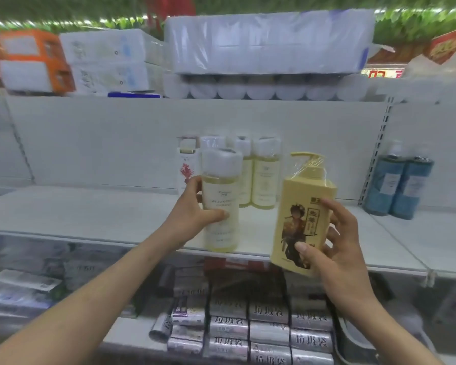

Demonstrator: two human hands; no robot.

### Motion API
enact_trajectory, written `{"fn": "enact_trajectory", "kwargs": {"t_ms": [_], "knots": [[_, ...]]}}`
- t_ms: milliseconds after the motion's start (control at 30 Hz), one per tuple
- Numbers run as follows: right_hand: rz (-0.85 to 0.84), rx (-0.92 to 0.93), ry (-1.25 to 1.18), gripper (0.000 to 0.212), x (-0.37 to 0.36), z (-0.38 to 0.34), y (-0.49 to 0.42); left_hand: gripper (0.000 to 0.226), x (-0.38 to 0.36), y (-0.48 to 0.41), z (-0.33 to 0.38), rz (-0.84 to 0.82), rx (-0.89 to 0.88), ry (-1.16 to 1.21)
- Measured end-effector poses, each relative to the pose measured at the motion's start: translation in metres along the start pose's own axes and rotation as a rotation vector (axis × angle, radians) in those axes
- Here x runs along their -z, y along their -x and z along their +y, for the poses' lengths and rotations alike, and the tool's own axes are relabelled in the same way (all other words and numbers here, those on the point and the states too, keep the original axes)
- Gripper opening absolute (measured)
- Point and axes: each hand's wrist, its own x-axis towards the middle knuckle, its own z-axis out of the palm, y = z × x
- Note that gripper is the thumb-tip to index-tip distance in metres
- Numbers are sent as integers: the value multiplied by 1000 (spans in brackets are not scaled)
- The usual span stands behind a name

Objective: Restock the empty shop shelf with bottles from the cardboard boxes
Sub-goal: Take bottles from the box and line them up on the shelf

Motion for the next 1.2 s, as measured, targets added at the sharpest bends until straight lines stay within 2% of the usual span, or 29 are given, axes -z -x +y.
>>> {"fn": "enact_trajectory", "kwargs": {"t_ms": [233,333,433,600,800,1033,1200], "knots": [[78,-7,70,91,-18,5,-13,89,-8,-36,-23,-187,-50,89],[107,3,84,91,-20,8,-15,99,0,-35,-32,-228,-70,53],[118,-8,86,92,-15,12,-18,108,7,-18,-40,-135,-73,-150],[93,-9,97,88,4,15,-32,84,-16,2,-36,14,-108,-377],[80,30,125,86,36,11,-47,65,-61,-11,-21,29,-98,-368],[63,65,153,84,65,18,-57,74,-125,-47,-15,32,-72,-310],[59,52,150,85,78,32,-64,70,-157,-71,-12,19,-80,-263]]}}
